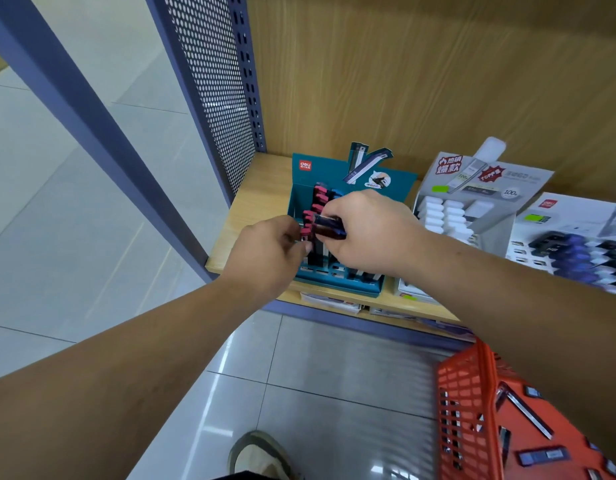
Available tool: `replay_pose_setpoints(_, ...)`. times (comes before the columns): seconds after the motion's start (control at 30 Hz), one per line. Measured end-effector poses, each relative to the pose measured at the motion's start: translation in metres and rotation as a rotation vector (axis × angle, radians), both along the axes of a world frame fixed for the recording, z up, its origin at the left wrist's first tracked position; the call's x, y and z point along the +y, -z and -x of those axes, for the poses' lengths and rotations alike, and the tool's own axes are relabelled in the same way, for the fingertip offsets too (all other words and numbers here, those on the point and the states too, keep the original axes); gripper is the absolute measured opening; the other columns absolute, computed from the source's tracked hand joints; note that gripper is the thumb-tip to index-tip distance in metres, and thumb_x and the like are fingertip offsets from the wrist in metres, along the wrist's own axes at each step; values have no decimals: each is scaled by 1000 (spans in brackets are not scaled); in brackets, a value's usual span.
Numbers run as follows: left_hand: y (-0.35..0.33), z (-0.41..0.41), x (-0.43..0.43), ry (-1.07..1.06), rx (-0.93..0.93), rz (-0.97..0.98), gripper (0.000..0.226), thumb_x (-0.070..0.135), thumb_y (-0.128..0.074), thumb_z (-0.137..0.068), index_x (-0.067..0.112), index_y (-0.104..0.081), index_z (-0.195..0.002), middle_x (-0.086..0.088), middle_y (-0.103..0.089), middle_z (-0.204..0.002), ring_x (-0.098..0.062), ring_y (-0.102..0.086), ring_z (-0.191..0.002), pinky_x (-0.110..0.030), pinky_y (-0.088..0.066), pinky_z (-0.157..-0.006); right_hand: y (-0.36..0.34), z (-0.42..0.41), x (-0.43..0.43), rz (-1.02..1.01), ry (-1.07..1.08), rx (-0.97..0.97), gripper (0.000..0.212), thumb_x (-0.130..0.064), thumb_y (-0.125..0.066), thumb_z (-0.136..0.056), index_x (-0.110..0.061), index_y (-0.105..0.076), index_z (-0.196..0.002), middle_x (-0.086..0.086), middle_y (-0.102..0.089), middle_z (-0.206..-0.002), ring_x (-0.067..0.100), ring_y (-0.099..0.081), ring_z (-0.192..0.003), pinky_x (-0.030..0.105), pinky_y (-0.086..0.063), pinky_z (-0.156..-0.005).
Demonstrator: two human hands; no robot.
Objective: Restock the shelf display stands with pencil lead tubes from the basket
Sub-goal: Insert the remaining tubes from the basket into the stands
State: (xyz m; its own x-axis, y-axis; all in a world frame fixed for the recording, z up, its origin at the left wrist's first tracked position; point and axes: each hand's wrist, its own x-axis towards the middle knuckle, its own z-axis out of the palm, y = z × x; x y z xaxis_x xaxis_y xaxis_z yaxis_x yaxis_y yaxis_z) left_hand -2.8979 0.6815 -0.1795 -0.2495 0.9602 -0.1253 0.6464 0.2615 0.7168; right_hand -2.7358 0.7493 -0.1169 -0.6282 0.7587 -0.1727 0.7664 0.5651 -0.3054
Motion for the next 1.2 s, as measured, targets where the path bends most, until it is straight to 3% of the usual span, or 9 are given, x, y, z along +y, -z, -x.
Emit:
replay_pose_setpoints(0.1, 3, 2, 0, 7, 53, 0, 10, 31, -69, -96, 22, -72, -92, 8, -70, -81, -13, -65, -75, -29, -54, -62, 0, -3, 0, -71, -72, -86, 15, -28, -65, -93, -27, -52, -86, -5, -54, -85, 25, -57, -86, 30, -35, -59)
replay_pose_setpoints(0.2, 5, 2, -2, 15, 43, -17, 10, 27, -67, -97, 21, -72, -90, 10, -69, -78, -14, -65, -69, -35, -57, -65, 4, -5, -1, -106, -76, -61, 12, -26, -64, -92, -23, -53, -89, -2, -56, -90, 26, -57, -87, 33, -39, -64)
replay_pose_setpoints(0.37, 7, 4, -1, -3, -7, -3, 6, 23, -67, -96, 21, -71, -92, 8, -69, -80, -17, -67, -66, -40, -61, -65, 13, -9, -2, -59, 50, 135, 28, -32, -68, -93, -33, -47, -75, -12, -49, -71, 22, -54, -78, 31, -41, -62)
replay_pose_setpoints(0.47, 8, 6, -2, 0, -5, 32, 4, 23, -67, -96, 23, -71, -93, 8, -70, -82, -11, -63, -63, -30, -59, -62, 13, -10, -2, -71, 45, 88, 33, -36, -68, -93, -35, -45, -70, -14, -48, -69, 20, -53, -79, 30, -39, -62)
replay_pose_setpoints(0.6, 12, 8, -9, 28, -14, 113, 5, 22, -68, -96, 22, -72, -98, 8, -70, -91, -2, -59, -70, -4, -39, -50, 10, -15, -4, -77, 24, 48, 22, -35, -69, -92, -30, -55, -76, -12, -53, -72, 19, -54, -80, 30, -41, -62)
replay_pose_setpoints(0.87, 16, 8, -16, 47, -92, 235, 22, 21, -71, -95, 18, -70, -117, 7, -63, -104, -9, -59, -88, -5, -41, -58, 12, -26, -20, -91, -10, 25, 16, -31, -67, -90, -31, -54, -80, -6, -62, -84, 26, -61, -86, 37, -53, -68)
replay_pose_setpoints(1.1, 10, 4, -16, 64, -69, 253, 23, 21, -69, -97, 18, -67, -120, 9, -58, -101, -13, -58, -102, -6, -41, -60, 5, 1, -14, -185, -99, -225, 4, -29, -63, -93, -25, -61, -94, -5, -56, -81, 26, -59, -81, 27, -30, -52)
replay_pose_setpoints(1.2, 7, 6, -17, 39, -73, 247, 20, 20, -70, -95, 20, -69, -115, 9, -62, -101, -10, -60, -92, -2, -39, -56, 9, 6, -9, -131, -20, -154, 15, -40, -66, -95, -25, -64, -93, -6, -60, -82, 24, -62, -82, 31, -42, -58)
